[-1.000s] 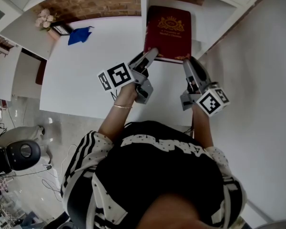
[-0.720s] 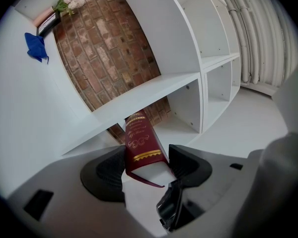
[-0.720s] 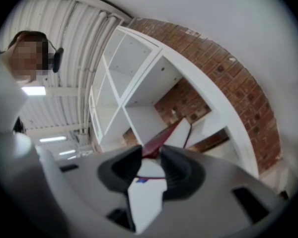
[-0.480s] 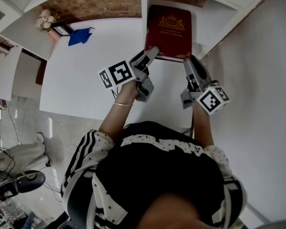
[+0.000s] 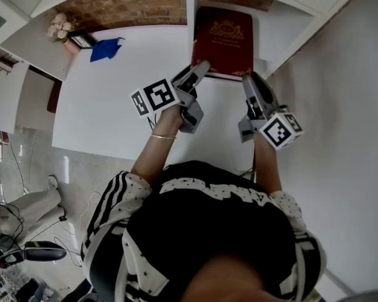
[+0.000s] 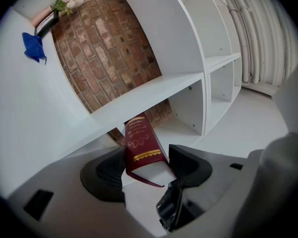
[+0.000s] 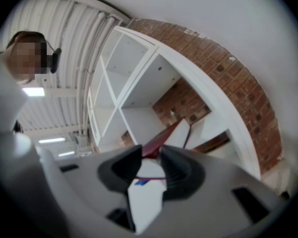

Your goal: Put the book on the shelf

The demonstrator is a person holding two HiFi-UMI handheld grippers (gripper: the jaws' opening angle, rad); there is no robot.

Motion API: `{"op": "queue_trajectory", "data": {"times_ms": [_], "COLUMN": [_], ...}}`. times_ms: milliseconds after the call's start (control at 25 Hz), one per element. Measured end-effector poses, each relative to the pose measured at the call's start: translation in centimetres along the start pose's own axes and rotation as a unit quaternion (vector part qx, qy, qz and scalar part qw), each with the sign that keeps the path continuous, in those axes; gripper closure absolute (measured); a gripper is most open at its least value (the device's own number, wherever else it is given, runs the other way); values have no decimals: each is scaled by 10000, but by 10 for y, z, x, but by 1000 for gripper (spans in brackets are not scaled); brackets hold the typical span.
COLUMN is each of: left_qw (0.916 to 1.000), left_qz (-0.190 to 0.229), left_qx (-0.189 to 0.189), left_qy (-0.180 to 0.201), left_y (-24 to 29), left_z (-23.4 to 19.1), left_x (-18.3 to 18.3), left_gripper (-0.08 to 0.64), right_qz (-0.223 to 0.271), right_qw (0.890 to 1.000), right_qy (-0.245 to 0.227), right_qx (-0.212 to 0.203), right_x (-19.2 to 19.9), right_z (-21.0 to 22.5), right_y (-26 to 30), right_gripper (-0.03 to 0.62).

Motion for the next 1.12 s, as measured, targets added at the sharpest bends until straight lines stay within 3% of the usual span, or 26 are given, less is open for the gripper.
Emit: {"op": "queue_trajectory", "data": {"times_ms": [840,1120], "left_qw": [10000,9997], "left_qz": [70,49], "left_qx": [67,-2], "left_qy": [19,231], "left_y": [4,2], "left_z": [1,0], "left_x": [-6,-9], "left_gripper": [264,264], "right_qz": [157,163], "right_qw": [9999,9998], "right_qy": [30,-48], "right_qx": [33,-37], "right_x": [-9,-13], "right_z": [2,3], "right_y": [11,19], "right_gripper": [459,459]}}
Point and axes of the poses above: the fingertips, and each gripper's own axes: y forward along the fingers, z to its right, x out of its underside, the point moved 9 cm from there along -y, backward along the fingers, and after that the axes turned 9 degrees about y, right-handed, at the moved point
